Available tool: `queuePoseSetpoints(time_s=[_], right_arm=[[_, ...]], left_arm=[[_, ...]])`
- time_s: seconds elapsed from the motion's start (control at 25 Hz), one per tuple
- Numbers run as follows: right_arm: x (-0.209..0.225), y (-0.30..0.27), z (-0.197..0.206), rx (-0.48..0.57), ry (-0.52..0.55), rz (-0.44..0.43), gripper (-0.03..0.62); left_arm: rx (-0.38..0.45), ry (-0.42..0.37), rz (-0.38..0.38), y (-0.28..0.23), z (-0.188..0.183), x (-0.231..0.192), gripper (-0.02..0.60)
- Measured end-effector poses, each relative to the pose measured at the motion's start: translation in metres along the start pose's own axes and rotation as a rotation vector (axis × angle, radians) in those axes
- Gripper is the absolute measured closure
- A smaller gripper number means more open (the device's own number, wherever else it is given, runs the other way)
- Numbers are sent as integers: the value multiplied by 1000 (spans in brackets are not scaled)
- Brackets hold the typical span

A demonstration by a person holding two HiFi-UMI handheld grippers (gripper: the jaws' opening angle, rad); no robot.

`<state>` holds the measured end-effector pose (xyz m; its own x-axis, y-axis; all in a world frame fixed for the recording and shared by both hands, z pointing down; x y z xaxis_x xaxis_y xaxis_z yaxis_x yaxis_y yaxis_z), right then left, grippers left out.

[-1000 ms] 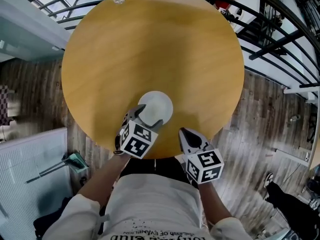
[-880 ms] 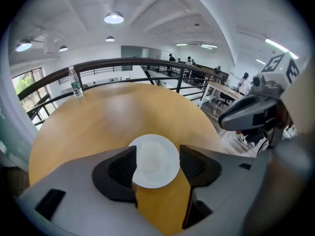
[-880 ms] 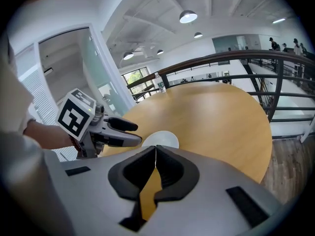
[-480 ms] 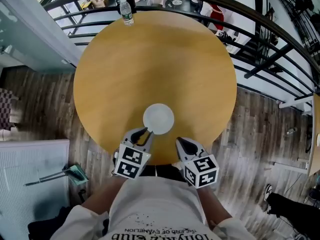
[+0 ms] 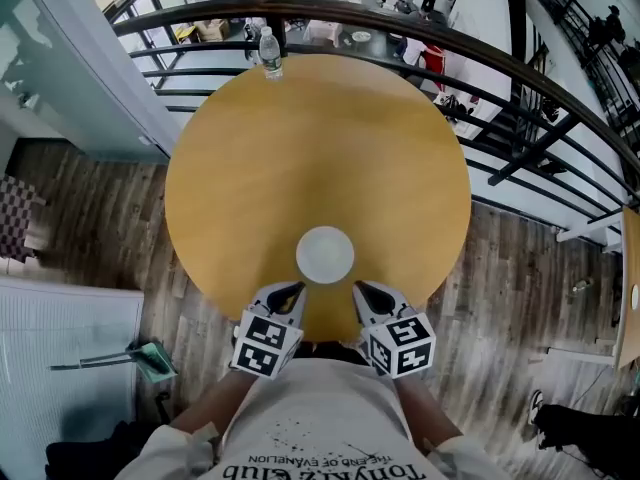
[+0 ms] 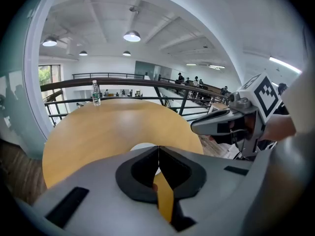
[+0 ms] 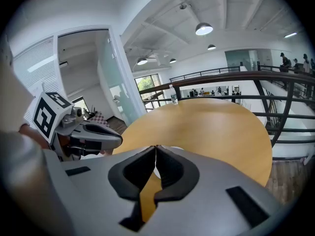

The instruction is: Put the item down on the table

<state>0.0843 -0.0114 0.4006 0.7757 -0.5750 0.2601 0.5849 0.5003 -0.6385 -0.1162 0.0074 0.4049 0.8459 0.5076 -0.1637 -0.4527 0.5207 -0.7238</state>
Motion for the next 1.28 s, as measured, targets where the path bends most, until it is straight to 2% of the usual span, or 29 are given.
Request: queuePoseSetpoints(time_s=[0.36,0.56,1.28], right_arm=[[-9,-5,-1,2,15,-30,568],[-8,-4,-8,15,23,-31,568],[-12,-2,-5,2,44,-34,569]], left_arm=[[7,-2,-14,12,3,0,558],[-6,17,-12,14,6,-1,558],[2,10,3,10,6,-3,558]])
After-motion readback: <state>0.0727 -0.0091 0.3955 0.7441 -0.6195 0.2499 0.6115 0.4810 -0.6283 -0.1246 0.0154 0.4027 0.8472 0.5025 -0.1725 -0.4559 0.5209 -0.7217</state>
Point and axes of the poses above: the fingertips, and each gripper's own axes: y backward along the fingers, x to its right, z out of its underside, the point moved 10 cm from there along y, backward along the fingers, and after that the axes turned 7 degrees about -x, right-handed, at the moved point
